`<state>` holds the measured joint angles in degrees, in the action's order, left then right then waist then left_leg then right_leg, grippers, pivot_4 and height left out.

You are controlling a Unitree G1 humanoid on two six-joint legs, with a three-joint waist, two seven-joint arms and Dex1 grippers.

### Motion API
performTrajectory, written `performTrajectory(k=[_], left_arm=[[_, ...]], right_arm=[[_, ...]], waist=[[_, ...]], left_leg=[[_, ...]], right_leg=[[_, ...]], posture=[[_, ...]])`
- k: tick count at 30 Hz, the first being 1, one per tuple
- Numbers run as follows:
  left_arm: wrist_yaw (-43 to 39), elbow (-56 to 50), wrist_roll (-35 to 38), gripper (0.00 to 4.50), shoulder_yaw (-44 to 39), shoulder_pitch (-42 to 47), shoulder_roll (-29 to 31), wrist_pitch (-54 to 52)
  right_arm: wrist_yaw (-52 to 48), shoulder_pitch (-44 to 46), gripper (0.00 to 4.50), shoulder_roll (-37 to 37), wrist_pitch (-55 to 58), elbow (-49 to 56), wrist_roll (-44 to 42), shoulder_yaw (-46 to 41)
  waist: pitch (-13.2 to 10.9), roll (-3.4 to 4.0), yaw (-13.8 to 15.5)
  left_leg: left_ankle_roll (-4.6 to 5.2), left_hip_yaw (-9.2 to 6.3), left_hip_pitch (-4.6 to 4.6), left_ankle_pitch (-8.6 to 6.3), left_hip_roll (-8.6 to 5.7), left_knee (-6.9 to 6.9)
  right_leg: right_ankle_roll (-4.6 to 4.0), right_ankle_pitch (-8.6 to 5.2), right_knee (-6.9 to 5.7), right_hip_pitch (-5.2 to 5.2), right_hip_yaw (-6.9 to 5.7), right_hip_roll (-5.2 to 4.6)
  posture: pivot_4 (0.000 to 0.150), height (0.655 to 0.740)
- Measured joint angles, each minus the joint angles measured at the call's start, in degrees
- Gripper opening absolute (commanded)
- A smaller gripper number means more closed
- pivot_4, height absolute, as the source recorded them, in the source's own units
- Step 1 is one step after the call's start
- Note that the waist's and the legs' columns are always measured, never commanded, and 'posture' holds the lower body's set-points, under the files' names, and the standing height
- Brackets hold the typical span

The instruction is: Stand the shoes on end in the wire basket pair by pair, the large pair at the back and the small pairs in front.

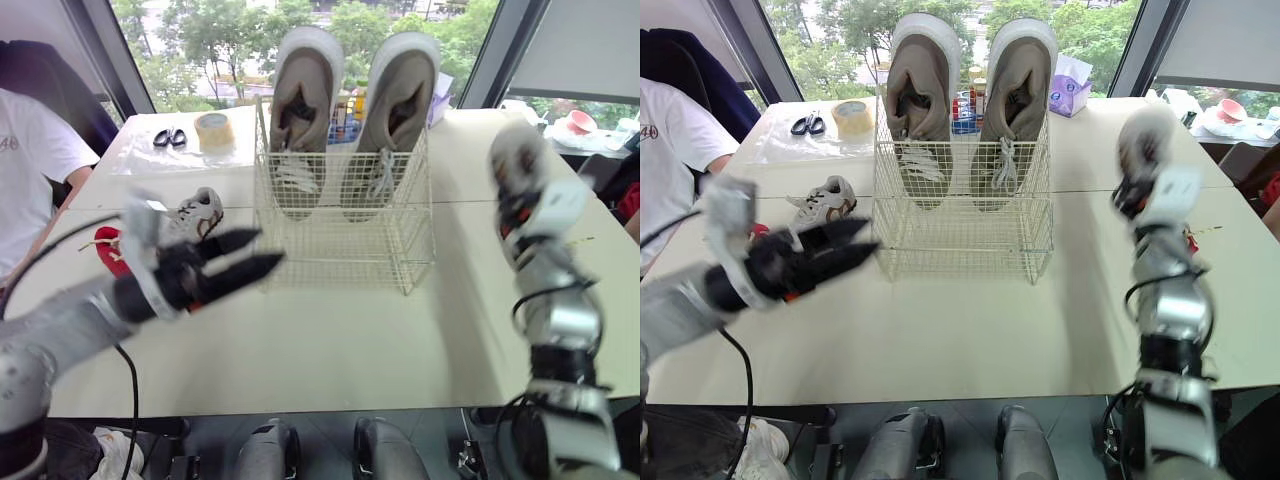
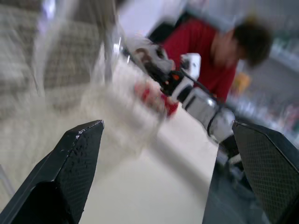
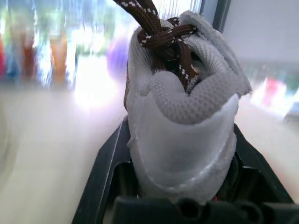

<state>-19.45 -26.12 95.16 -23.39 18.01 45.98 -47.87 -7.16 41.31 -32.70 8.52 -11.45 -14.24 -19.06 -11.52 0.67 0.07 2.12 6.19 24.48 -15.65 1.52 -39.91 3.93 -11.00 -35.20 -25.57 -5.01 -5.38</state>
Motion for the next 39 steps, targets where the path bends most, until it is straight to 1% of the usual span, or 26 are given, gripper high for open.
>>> performTrajectory(k=[1, 3, 4, 5, 6, 8, 11, 13, 17, 21, 25, 28, 30, 31, 35, 36, 37, 38, 39], left_arm=[[1.0, 2.6, 1.8, 4.50, -0.6, 2.8, -0.1, 0.9], [3.5, 9.0, 4.9, 4.50, -1.5, 10.6, -1.7, 3.7], [4.0, 10.5, 5.8, 4.50, -1.7, 12.4, -2.0, 4.4], [4.6, 12.8, 7.2, 4.50, -1.9, 15.1, -2.4, 4.7], [4.7, 14.2, 8.0, 4.50, -2.1, 16.8, -2.4, 4.8], [4.3, 16.7, 8.3, 4.50, -2.2, 19.7, -2.3, 4.4], [1.6, 22.5, 7.7, 4.50, -2.3, 24.0, -0.2, 3.2], [-1.1, 25.4, 5.8, 4.50, -2.2, 27.0, 1.5, 2.0], [-7.1, 29.1, -0.2, 4.50, -0.5, 31.2, 3.8, -0.7], [-14.4, 32.8, -7.0, 4.50, 3.7, 36.6, 4.0, -3.3], [-20.2, 38.8, -12.1, 4.50, 6.4, 43.3, 1.4, -5.2], [-23.7, 41.2, -14.7, 4.50, 7.4, 46.9, -0.8, -6.1], [-26.1, 41.4, -16.6, 3.98, 8.4, 48.3, -1.6, -6.9], [-27.2, 41.6, -17.4, 3.62, 8.7, 48.8, -2.4, -7.2], [-29.2, 43.0, -19.2, 1.63, 8.6, 48.9, -3.8, -8.9], [-29.4, 43.1, -19.7, 1.07, 8.4, 48.9, -4.0, -9.2], [-29.4, 43.2, -20.1, 0.63, 8.3, 49.0, -4.0, -9.2], [-29.4, 43.3, -20.6, 0.29, 8.1, 49.1, -4.2, -9.4], [-29.5, 43.3, -21.0, 0.27, 7.9, 49.2, -4.3, -9.5]], right_arm=[[-2.0, 5.0, 1.66, -2.4, -1.1, 0.2, -0.1, 0.2], [-10.7, 18.5, 1.66, -7.3, -3.8, 1.3, -1.1, 2.4], [-13.8, 21.7, 1.66, -8.2, -4.5, 2.5, -1.8, 3.6], [-20.1, 25.3, 1.66, -9.1, -5.2, 4.2, -3.5, 5.7], [-24.5, 26.8, 1.66, -9.2, -5.0, 5.6, -5.1, 7.4], [-33.1, 26.9, 1.66, -9.2, -4.8, 7.7, -7.2, 11.6], [-41.3, 25.1, 1.66, -8.7, -5.2, 7.1, -7.2, 16.5], [-44.9, 25.1, 1.66, -7.6, -6.7, 6.7, -6.7, 18.9], [-49.1, 26.2, 1.66, -6.6, -12.1, 6.0, -4.6, 21.0], [-51.2, 27.8, 1.66, -4.4, -18.9, 4.1, -2.0, 21.8], [-52.9, 27.9, 1.66, -2.3, -22.6, 2.4, -0.2, 23.3], [-53.3, 28.0, 1.66, -1.5, -24.2, 1.8, 0.8, 24.0], [-53.5, 28.1, 1.65, -1.4, -24.8, 1.4, 1.4, 24.2], [-53.5, 28.1, 1.65, -1.3, -25.1, 1.2, 1.7, 24.3], [-53.9, 28.1, 1.65, -1.4, -25.8, 1.5, 1.8, 24.3], [-54.0, 28.1, 1.65, -1.4, -25.9, 1.7, 1.9, 24.3], [-54.0, 28.1, 1.65, -1.5, -26.0, 2.0, 2.0, 24.3], [-54.0, 28.1, 1.65, -1.5, -25.9, 2.3, 2.1, 24.3], [-54.0, 28.1, 1.65, -1.6, -25.8, 2.4, 2.2, 24.3]], waist=[[0.0, 0.00, -0.1], [0.0, -0.06, -0.1], [0.1, -0.20, -0.3], [0.3, -0.57, -0.5], [0.5, -0.87, -0.6], [0.7, -1.33, -1.0], [0.5, -1.41, -0.9], [0.5, -1.41, -0.5], [0.5, -1.43, -0.5], [0.5, -1.45, -0.8], [0.5, -1.46, -0.8], [0.5, -1.46, -0.8], [0.5, -1.46, -0.9], [0.5, -1.45, -0.9], [0.5, -1.45, -0.9], [0.5, -1.45, -0.9], [0.5, -1.45, -0.9], [0.5, -1.45, -0.9], [0.5, -1.45, -0.9]], left_leg=[[0.00, -0.02, -0.05, 0.00, 0.02, 0.04], [-0.14, -0.02, -0.12, 0.08, 0.02, 0.35], [-0.16, -0.02, -0.17, 0.09, 0.07, 0.43], [-0.23, -0.04, -0.34, 0.13, 0.09, 0.73], [-0.27, -0.07, -0.39, 0.15, 0.16, 0.81], [-0.55, -0.03, -0.43, 0.28, 0.30, 0.80], [-0.43, 0.08, -0.35, 0.22, 0.17, 0.70], [-0.54, 0.05, -0.32, 0.29, 0.13, 0.68], [-0.60, 0.05, -0.25, 0.32, 0.12, 0.68], [-0.65, 0.07, -0.25, 0.34, 0.12, 0.69], [-0.75, 0.06, -0.27, 0.40, 0.15, 0.70], [-0.76, 0.07, -0.25, 0.41, 0.15, 0.70], [-0.76, 0.08, -0.25, 0.41, 0.15, 0.70], [-0.76, 0.09, -0.25, 0.41, 0.15, 0.70], [-0.77, 0.07, -0.25, 0.41, 0.18, 0.70], [-0.77, 0.06, -0.25, 0.41, 0.18, 0.70], [-0.77, 0.06, -0.25, 0.41, 0.18, 0.70], [-0.77, 0.06, -0.25, 0.41, 0.18, 0.70], [-0.77, 0.06, -0.25, 0.41, 0.18, 0.70]], right_leg=[[0.07, 0.02, -0.02, 0.02, 0.00, 0.04], [0.21, 0.09, 0.07, 0.00, 0.00, 0.20], [0.21, 0.09, 0.07, 0.01, 0.00, 0.27], [0.19, 0.06, 0.12, 0.11, 0.00, 0.30], [0.17, 0.04, 0.12, 0.16, -0.02, 0.38], [0.16, 0.04, 0.13, 0.23, -0.03, 0.37], [0.14, 0.05, 0.21, 0.17, 0.02, 0.21], [0.14, 0.05, 0.21, 0.15, 0.01, 0.17], [0.15, 0.05, 0.20, 0.14, 0.00, 0.17], [0.15, 0.05, 0.20, 0.11, -0.01, 0.18], [0.15, 0.05, 0.14, 0.08, -0.01, 0.20], [0.15, 0.05, 0.12, 0.07, -0.01, 0.20], [0.15, 0.05, 0.09, 0.07, 0.00, 0.20], [0.15, 0.05, 0.09, 0.07, 0.00, 0.20], [0.15, 0.05, 0.09, 0.05, 0.00, 0.21], [0.15, 0.05, 0.08, 0.04, 0.00, 0.21], [0.15, 0.05, 0.09, 0.04, 0.00, 0.21], [0.15, 0.05, 0.09, 0.04, 0.00, 0.21], [0.15, 0.05, 0.09, 0.04, 0.00, 0.21]], posture=[[0.150, 0.7400], [0.150, 0.7400], [0.150, 0.7400], [0.150, 0.7400], [0.150, 0.7400], [0.150, 0.7400], [0.150, 0.7400], [0.150, 0.7400], [0.150, 0.7400], [0.150, 0.7400], [0.150, 0.7400], [0.150, 0.7400], [0.150, 0.7400], [0.150, 0.7400], [0.150, 0.7400], [0.150, 0.7400], [0.150, 0.7400], [0.150, 0.7400], [0.150, 0.7400]])
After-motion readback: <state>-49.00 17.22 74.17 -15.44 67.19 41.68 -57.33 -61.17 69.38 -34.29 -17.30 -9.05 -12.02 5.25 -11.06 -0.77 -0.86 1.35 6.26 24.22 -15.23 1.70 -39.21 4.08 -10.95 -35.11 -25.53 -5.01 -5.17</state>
